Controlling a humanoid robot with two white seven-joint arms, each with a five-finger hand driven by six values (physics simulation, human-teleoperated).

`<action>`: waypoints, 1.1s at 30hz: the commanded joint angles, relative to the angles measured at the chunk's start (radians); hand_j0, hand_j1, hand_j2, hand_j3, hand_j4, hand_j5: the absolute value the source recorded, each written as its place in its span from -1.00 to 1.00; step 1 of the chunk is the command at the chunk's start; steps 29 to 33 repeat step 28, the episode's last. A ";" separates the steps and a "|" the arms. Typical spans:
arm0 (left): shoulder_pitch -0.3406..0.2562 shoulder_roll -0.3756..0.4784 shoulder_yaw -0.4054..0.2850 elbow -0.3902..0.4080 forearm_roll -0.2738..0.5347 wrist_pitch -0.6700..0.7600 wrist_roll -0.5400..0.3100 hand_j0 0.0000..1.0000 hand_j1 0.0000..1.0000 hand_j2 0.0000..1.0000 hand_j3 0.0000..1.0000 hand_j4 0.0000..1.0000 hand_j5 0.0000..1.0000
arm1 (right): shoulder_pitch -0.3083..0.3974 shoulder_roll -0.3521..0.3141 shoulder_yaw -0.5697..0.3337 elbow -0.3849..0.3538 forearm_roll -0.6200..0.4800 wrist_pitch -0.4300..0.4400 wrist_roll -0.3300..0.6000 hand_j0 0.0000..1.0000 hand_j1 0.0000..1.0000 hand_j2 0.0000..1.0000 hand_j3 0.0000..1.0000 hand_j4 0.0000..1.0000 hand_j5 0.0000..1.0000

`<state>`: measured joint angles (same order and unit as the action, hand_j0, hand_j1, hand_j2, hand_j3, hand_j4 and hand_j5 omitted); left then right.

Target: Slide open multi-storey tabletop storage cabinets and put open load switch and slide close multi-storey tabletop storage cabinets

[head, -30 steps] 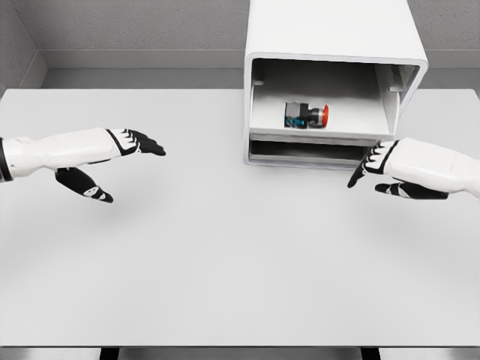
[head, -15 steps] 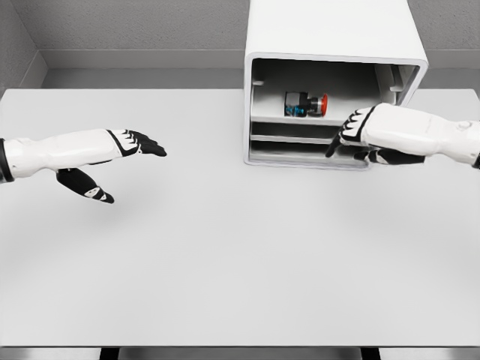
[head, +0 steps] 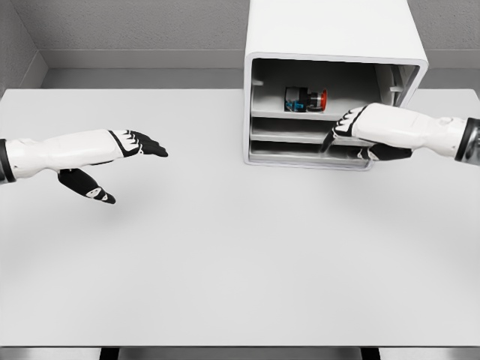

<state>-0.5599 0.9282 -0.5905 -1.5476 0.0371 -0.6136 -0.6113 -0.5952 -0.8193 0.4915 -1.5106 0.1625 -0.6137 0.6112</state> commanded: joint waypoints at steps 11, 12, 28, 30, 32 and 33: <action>0.000 0.000 -0.002 0.000 0.007 0.003 0.000 1.00 1.00 1.00 1.00 1.00 1.00 | 0.090 -0.084 -0.073 -0.183 0.000 0.003 0.000 0.45 0.45 0.45 0.45 0.45 0.45; 0.000 -0.002 -0.002 0.000 0.007 0.003 0.000 1.00 1.00 1.00 1.00 1.00 1.00 | 0.147 -0.100 -0.126 -0.215 0.000 0.003 0.000 0.75 0.75 0.75 0.75 0.75 0.75; 0.009 -0.009 -0.019 0.055 0.006 0.003 0.000 1.00 1.00 1.00 1.00 1.00 1.00 | 0.225 -0.110 -0.128 -0.244 -0.003 0.003 0.000 1.00 1.00 1.00 1.00 1.00 1.00; 0.009 -0.009 -0.019 0.055 0.006 0.003 0.000 1.00 1.00 1.00 1.00 1.00 1.00 | 0.225 -0.110 -0.128 -0.244 -0.003 0.003 0.000 1.00 1.00 1.00 1.00 1.00 1.00; 0.009 -0.009 -0.019 0.055 0.006 0.003 0.000 1.00 1.00 1.00 1.00 1.00 1.00 | 0.225 -0.110 -0.128 -0.244 -0.003 0.003 0.000 1.00 1.00 1.00 1.00 1.00 1.00; 0.009 -0.009 -0.019 0.055 0.006 0.003 0.000 1.00 1.00 1.00 1.00 1.00 1.00 | 0.225 -0.110 -0.128 -0.244 -0.003 0.003 0.000 1.00 1.00 1.00 1.00 1.00 1.00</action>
